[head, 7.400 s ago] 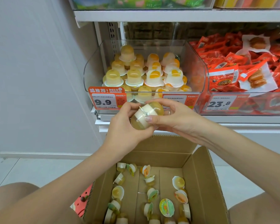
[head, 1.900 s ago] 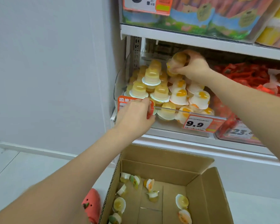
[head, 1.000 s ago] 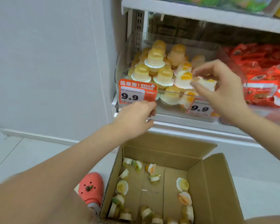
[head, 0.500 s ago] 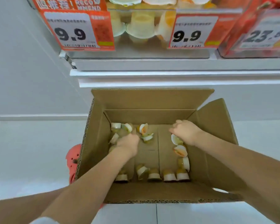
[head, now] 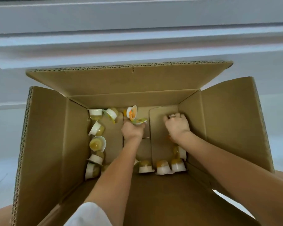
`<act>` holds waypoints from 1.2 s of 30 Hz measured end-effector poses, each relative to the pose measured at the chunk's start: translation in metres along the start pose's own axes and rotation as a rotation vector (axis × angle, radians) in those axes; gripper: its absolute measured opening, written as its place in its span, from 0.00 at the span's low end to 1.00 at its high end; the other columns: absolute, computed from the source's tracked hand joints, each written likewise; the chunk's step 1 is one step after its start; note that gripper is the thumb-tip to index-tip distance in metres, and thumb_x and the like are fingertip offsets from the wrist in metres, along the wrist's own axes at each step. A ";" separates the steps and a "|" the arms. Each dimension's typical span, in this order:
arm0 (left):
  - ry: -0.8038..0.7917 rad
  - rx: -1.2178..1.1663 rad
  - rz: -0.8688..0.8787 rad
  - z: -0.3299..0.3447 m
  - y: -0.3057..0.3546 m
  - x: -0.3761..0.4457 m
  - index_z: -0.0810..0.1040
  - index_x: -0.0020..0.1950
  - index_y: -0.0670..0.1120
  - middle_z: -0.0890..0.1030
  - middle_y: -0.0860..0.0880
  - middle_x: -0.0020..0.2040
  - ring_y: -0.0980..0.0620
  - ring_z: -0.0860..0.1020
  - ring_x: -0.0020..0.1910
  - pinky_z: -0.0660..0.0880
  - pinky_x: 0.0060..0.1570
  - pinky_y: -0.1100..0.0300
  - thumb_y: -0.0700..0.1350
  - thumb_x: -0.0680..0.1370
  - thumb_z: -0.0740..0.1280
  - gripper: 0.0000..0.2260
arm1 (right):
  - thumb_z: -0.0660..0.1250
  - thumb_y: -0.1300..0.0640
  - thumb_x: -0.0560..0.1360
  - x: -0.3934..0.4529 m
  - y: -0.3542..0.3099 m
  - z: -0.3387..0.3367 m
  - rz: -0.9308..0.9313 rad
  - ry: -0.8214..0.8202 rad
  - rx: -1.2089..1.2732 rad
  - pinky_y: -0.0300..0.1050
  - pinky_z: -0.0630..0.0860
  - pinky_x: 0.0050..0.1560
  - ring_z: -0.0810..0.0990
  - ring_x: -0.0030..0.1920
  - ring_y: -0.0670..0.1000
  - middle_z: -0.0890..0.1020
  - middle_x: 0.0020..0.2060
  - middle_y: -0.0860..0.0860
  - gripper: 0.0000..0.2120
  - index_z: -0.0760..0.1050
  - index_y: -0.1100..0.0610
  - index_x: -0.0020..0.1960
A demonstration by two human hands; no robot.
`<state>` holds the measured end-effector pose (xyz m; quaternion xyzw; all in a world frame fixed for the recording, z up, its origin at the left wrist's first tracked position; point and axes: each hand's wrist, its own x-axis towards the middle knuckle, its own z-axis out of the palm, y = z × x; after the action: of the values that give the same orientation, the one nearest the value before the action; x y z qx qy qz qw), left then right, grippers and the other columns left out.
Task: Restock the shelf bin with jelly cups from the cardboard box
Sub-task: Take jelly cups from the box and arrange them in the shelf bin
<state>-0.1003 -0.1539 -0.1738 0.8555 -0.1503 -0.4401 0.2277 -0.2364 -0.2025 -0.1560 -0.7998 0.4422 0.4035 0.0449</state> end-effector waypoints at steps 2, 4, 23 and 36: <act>-0.025 0.022 0.022 -0.005 0.000 -0.002 0.78 0.59 0.42 0.82 0.45 0.55 0.47 0.78 0.57 0.67 0.46 0.66 0.48 0.69 0.76 0.21 | 0.70 0.59 0.73 -0.003 0.001 -0.003 -0.024 0.017 0.028 0.50 0.68 0.61 0.71 0.63 0.60 0.72 0.63 0.60 0.29 0.61 0.59 0.69; -0.070 0.059 0.052 -0.014 -0.001 -0.006 0.79 0.57 0.43 0.83 0.47 0.53 0.49 0.79 0.55 0.69 0.46 0.66 0.48 0.68 0.77 0.20 | 0.70 0.63 0.71 -0.008 0.007 -0.007 -0.040 0.023 0.178 0.48 0.71 0.53 0.74 0.60 0.59 0.73 0.61 0.58 0.27 0.63 0.59 0.67; -0.588 0.193 0.819 -0.271 0.167 -0.202 0.73 0.59 0.47 0.82 0.51 0.53 0.55 0.80 0.53 0.75 0.52 0.65 0.31 0.66 0.75 0.25 | 0.53 0.55 0.77 -0.220 0.092 -0.229 -0.448 -0.064 1.988 0.40 0.70 0.25 0.68 0.27 0.50 0.69 0.32 0.54 0.11 0.69 0.55 0.39; -0.306 -0.031 0.983 -0.263 0.161 -0.241 0.75 0.56 0.46 0.84 0.50 0.49 0.48 0.81 0.51 0.76 0.55 0.55 0.44 0.58 0.82 0.29 | 0.65 0.55 0.77 -0.273 0.074 -0.265 -0.494 0.584 1.678 0.40 0.76 0.33 0.79 0.38 0.49 0.79 0.46 0.54 0.08 0.74 0.55 0.55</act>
<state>-0.0298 -0.1130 0.2088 0.6062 -0.5598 -0.4032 0.3957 -0.2080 -0.1777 0.2294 -0.6467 0.4004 -0.2884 0.5816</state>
